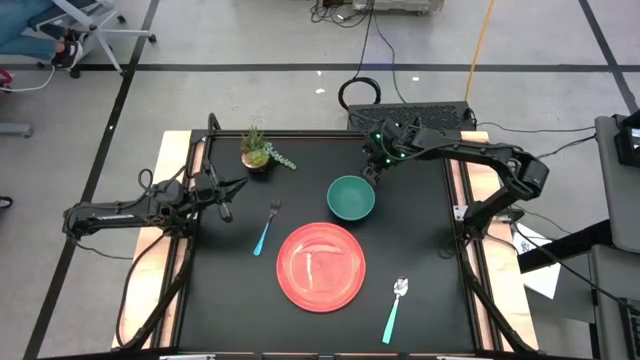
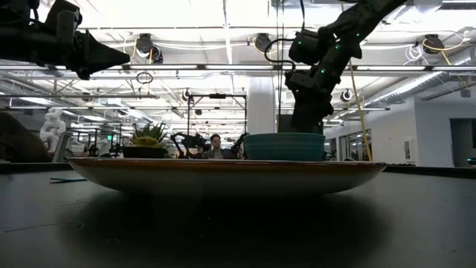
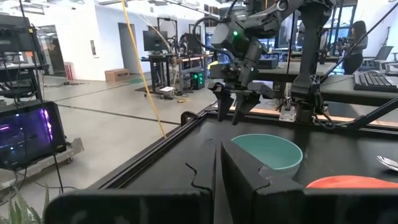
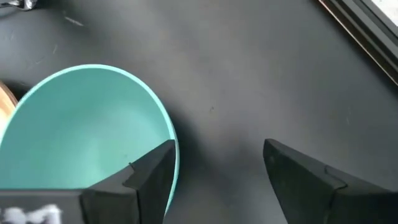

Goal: Set table place
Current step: Put the green bowl on the orange plate

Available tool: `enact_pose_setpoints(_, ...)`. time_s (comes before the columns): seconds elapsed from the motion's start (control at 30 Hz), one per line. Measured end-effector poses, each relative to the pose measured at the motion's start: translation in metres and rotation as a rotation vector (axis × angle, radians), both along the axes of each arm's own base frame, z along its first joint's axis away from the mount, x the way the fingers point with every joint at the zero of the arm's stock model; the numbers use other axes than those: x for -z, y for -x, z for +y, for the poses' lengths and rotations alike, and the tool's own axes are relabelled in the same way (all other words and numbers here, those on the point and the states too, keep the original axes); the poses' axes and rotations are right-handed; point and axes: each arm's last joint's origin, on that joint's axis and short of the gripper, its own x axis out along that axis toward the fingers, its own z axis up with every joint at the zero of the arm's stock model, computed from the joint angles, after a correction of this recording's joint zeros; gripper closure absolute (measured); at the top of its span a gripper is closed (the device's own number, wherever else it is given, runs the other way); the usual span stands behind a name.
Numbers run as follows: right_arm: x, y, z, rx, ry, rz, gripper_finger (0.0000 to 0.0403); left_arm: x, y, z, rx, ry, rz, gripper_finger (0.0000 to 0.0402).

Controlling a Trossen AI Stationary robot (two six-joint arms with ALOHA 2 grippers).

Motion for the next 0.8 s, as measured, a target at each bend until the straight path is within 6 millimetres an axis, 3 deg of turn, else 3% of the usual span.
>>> enact_pose_setpoints(0.4,0.002,0.000,0.009,-0.015,-0.031,0.036,0.0165,0.002,0.000,0.000,0.000,-0.004,0.018,0.0371)
enact_pose_setpoints(0.8,0.002,-0.014,0.032,-0.085,-0.031,0.028,0.0165,0.002,0.000,0.000,0.000,-0.002,0.017,0.0371)
